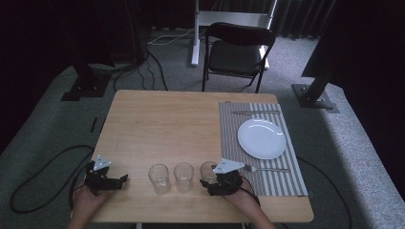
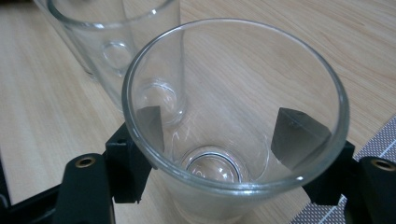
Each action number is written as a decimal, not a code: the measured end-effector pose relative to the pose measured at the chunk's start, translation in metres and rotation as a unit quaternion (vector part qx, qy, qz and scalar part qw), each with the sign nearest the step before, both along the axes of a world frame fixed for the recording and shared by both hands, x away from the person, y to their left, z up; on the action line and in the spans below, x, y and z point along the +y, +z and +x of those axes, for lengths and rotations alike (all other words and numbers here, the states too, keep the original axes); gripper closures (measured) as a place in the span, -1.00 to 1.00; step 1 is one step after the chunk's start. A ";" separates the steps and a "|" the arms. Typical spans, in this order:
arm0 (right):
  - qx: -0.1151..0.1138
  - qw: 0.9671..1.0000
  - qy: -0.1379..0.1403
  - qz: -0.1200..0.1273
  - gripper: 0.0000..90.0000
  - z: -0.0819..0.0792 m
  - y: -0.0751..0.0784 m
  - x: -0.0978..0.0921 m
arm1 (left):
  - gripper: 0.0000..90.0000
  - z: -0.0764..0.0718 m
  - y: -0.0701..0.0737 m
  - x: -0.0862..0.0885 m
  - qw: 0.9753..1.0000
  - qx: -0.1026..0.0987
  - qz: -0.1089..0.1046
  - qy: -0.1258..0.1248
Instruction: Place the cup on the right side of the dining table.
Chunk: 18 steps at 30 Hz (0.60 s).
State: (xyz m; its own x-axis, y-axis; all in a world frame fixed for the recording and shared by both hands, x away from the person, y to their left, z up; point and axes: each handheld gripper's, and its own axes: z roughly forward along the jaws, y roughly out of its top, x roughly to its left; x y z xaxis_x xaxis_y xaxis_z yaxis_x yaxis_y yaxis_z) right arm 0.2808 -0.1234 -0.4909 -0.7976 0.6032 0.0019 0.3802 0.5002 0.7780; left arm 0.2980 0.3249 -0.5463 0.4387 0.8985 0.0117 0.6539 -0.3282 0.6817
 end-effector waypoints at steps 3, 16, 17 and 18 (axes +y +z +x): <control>0.003 1.000 -0.001 0.005 -0.34 0.002 0.004 -0.003 | -1.00 0.000 0.000 0.000 1.000 0.000 0.000 0.000; -0.016 1.000 -0.026 0.005 -0.34 0.013 0.018 -0.014 | -1.00 0.000 0.000 0.000 1.000 0.000 0.000 0.000; -0.017 0.999 -0.030 0.009 -0.34 0.016 0.021 -0.017 | -1.00 0.000 0.000 0.000 1.000 0.000 0.000 0.000; -0.017 0.999 -0.030 0.009 -0.34 0.016 0.021 -0.017 | -1.00 0.000 0.000 0.000 1.000 0.000 0.000 0.000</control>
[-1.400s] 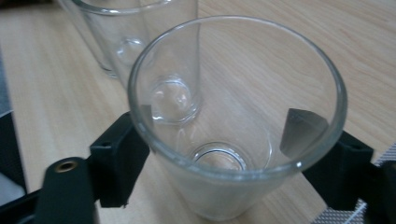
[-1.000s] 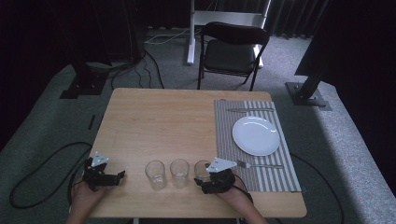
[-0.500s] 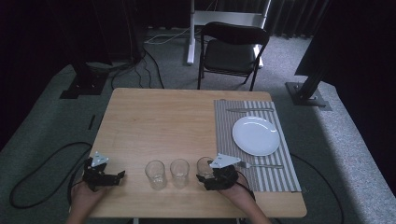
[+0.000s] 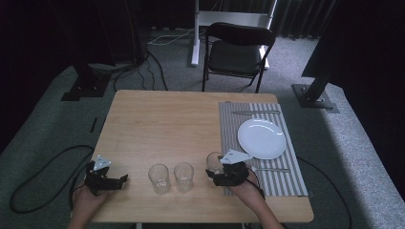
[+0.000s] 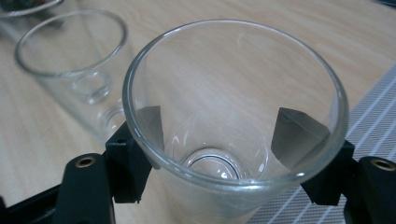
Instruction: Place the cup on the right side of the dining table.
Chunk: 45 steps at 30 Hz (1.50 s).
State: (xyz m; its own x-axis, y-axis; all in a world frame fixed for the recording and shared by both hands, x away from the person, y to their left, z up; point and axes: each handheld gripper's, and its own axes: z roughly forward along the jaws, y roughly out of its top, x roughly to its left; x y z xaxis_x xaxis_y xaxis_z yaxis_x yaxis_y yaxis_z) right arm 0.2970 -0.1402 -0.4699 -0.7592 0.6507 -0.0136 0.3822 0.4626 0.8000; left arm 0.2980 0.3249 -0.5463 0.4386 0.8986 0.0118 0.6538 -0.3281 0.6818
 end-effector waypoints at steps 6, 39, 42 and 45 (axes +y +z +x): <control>-0.008 1.000 -0.026 0.010 -0.34 0.014 0.010 -0.008 | -1.00 0.000 0.000 0.000 1.000 0.000 0.000 0.000; -0.011 0.994 -0.109 -0.001 -0.34 0.097 0.024 -0.023 | -1.00 0.000 0.000 -0.001 1.000 -0.001 0.000 0.003; -0.016 0.992 -0.123 0.000 -0.34 0.109 0.028 -0.025 | -1.00 0.000 0.000 -0.001 1.000 -0.001 0.000 0.003; -0.019 0.991 -0.130 0.003 -0.34 0.116 0.030 -0.027 | -1.00 0.000 0.000 -0.001 1.000 -0.001 0.000 0.003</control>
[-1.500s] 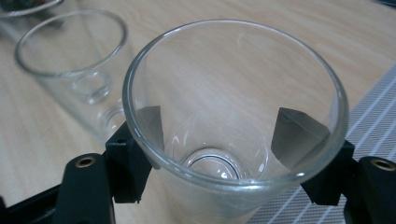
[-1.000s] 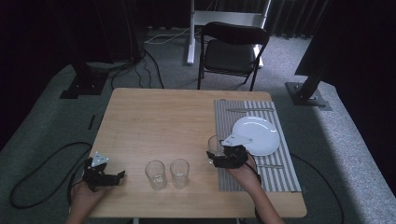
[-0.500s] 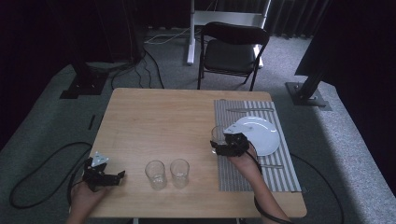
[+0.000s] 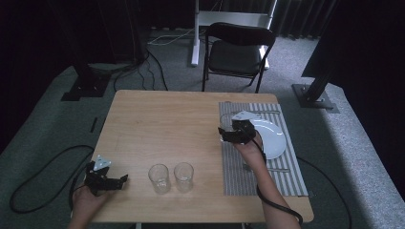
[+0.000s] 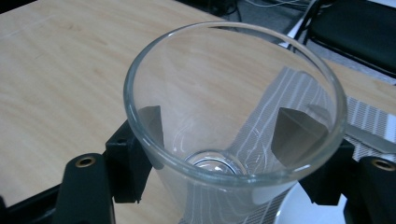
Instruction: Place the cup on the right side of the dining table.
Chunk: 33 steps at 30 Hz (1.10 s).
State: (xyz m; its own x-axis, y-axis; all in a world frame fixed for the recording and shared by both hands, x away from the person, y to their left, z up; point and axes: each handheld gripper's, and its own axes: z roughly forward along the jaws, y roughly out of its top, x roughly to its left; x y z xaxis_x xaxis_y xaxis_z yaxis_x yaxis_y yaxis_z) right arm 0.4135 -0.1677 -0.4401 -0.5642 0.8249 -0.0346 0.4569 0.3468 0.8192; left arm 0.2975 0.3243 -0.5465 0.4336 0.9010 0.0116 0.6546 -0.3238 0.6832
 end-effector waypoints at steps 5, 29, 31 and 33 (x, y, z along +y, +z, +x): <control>-0.005 1.000 -0.025 0.000 -0.34 0.015 0.000 -0.005 | -1.00 0.000 0.000 0.000 1.000 0.000 0.000 0.000; 0.025 0.993 -0.119 -0.016 -0.34 0.088 -0.033 -0.005 | -1.00 -0.001 0.000 0.000 1.000 0.000 0.001 0.001; 0.026 0.992 -0.125 -0.014 -0.34 0.092 -0.035 -0.005 | -1.00 -0.001 0.000 0.000 1.000 0.000 0.001 0.001; 0.029 0.991 -0.132 -0.013 -0.34 0.094 -0.036 -0.005 | -1.00 -0.001 0.000 0.000 1.000 0.000 0.000 0.001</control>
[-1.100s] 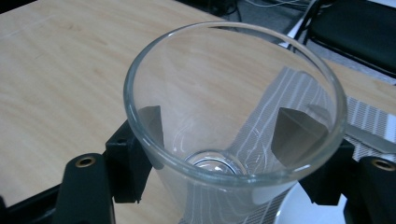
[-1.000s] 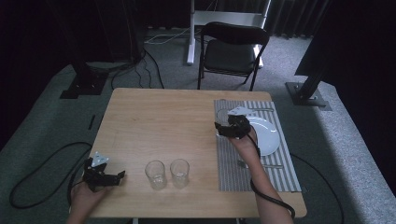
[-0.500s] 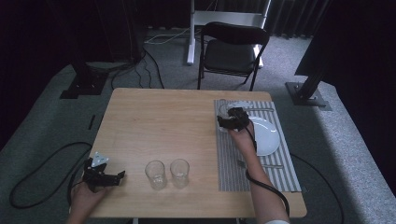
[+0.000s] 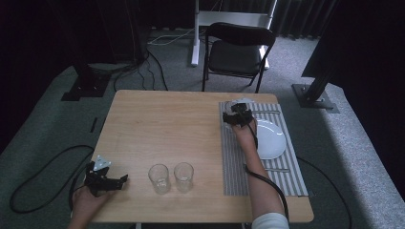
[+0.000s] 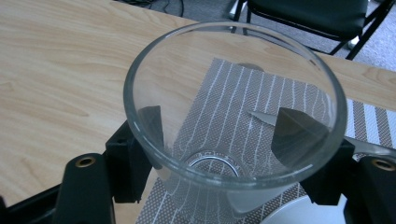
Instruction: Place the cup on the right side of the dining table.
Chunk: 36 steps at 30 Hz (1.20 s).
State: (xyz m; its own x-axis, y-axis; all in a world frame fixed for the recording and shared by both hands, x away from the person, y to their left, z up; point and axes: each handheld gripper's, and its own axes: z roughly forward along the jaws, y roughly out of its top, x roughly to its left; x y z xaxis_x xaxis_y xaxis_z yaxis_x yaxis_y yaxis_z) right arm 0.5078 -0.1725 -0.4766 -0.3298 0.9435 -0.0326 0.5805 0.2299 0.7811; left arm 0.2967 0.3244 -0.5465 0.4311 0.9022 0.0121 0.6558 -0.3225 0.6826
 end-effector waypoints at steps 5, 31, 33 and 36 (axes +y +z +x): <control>0.003 1.000 -0.006 -0.001 -0.34 0.003 -0.005 0.000 | -1.00 0.000 0.000 0.000 1.000 0.000 0.000 0.000; 0.036 0.998 -0.020 0.041 -0.70 -0.005 -0.018 -0.014 | -1.00 0.000 0.000 0.000 1.000 0.000 0.001 0.001; 0.040 0.998 -0.016 0.040 -0.73 -0.007 -0.017 -0.016 | -1.00 0.000 0.000 0.000 1.000 0.000 0.001 0.001; 0.043 0.998 -0.012 0.036 -0.73 -0.011 -0.014 -0.020 | -1.00 0.000 0.000 0.000 1.000 0.000 0.001 0.001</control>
State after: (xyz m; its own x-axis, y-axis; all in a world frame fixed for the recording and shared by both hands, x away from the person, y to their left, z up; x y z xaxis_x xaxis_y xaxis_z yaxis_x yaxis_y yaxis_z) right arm 0.4969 -0.1921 -0.4907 -0.3062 0.9499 0.0632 0.6510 0.1605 0.7419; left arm 0.2964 0.3244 -0.5464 0.4299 0.9028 0.0131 0.6569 -0.3227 0.6814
